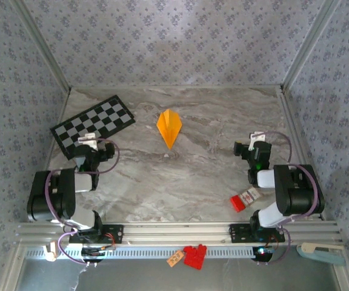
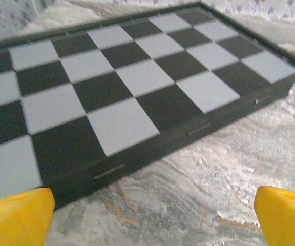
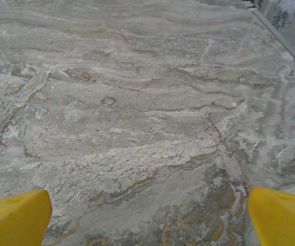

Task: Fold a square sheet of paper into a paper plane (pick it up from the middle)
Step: Reset both arms

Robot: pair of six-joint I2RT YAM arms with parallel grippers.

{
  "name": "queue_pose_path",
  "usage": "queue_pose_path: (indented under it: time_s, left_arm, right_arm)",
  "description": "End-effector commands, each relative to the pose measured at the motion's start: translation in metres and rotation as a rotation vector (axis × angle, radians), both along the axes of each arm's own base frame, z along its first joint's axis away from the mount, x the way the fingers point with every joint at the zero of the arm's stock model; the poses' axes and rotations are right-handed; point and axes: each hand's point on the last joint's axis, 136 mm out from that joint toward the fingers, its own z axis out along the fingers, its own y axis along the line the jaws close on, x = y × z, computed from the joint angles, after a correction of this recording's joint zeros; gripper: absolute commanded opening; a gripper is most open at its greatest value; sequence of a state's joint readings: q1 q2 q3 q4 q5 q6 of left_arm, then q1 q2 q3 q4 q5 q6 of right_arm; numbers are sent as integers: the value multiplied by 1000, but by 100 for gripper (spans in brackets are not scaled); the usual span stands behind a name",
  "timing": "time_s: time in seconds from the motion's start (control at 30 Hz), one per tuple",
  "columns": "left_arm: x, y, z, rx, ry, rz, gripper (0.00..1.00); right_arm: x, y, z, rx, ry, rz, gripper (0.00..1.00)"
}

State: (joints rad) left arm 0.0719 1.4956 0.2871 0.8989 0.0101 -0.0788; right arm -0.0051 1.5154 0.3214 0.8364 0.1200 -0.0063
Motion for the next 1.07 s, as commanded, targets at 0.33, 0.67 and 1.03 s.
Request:
queue_pose_path:
  time_s: [0.33,0.67,1.03]
  left_arm:
    - [29,-9,14,65,7,-20,100]
    - [29,-11,14,78,7,-19,100]
    - [29,-11,14,77,10,-19,100]
  right_arm:
    - [19,2,18,7,-39,41,100]
    - [19,2,18,6,-39,40,100]
    - [19,2,19,7,-41,40,100]
